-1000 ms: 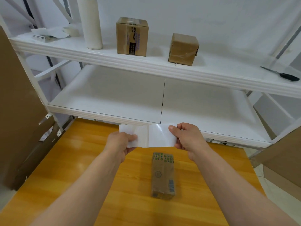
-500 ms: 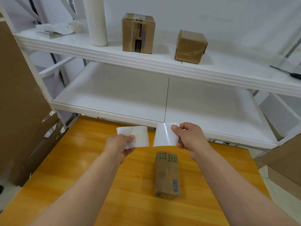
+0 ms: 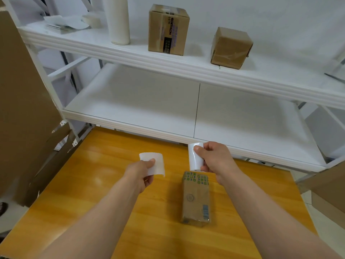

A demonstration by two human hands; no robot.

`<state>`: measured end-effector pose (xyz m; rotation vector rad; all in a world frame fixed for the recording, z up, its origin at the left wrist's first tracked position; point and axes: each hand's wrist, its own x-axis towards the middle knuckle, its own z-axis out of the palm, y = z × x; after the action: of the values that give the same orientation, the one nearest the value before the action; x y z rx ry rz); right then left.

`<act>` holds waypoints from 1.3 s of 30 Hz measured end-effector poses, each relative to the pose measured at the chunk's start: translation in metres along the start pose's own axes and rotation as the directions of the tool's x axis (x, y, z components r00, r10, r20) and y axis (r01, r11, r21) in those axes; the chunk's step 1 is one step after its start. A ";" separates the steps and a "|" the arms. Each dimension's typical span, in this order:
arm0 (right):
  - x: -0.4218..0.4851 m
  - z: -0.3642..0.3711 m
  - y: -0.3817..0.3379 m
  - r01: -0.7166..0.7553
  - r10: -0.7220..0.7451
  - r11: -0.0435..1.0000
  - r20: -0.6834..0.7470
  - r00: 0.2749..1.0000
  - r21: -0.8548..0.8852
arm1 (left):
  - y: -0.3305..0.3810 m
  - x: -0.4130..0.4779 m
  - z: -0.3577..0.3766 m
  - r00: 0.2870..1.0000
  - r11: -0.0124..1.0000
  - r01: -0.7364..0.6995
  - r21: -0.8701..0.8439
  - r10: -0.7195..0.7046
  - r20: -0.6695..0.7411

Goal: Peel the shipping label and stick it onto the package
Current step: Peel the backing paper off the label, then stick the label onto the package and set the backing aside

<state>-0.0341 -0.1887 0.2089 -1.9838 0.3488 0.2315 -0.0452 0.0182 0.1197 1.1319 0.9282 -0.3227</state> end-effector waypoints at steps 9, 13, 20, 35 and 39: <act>0.007 0.020 0.015 -0.048 0.050 0.998 0.038 0.998 -0.045 | -0.025 0.025 -0.008 0.988 0.986 0.156 -0.052 -0.156 0.008; 0.010 0.027 0.024 -0.081 0.083 0.995 0.045 0.996 -0.051 | -0.037 0.039 -0.007 0.984 0.980 0.178 -0.095 -0.177 0.017; 0.018 0.034 0.038 -0.140 0.143 0.989 0.051 0.988 -0.052 | -0.056 0.062 -0.002 0.955 0.955 0.290 0.061 -0.286 -0.079; 0.031 0.034 0.058 -0.204 0.207 0.976 0.027 0.978 -0.080 | -0.065 0.094 -0.003 0.928 0.916 0.372 -0.149 -0.364 0.082; 0.034 0.037 0.056 -0.196 0.200 0.976 0.031 0.979 -0.100 | -0.071 0.092 -0.017 0.876 0.900 0.435 -0.042 -0.433 -0.214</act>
<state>-0.0222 -0.1818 0.1350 -2.0362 0.5184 0.4221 -0.0442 0.0228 0.0027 0.9680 1.3831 -0.5753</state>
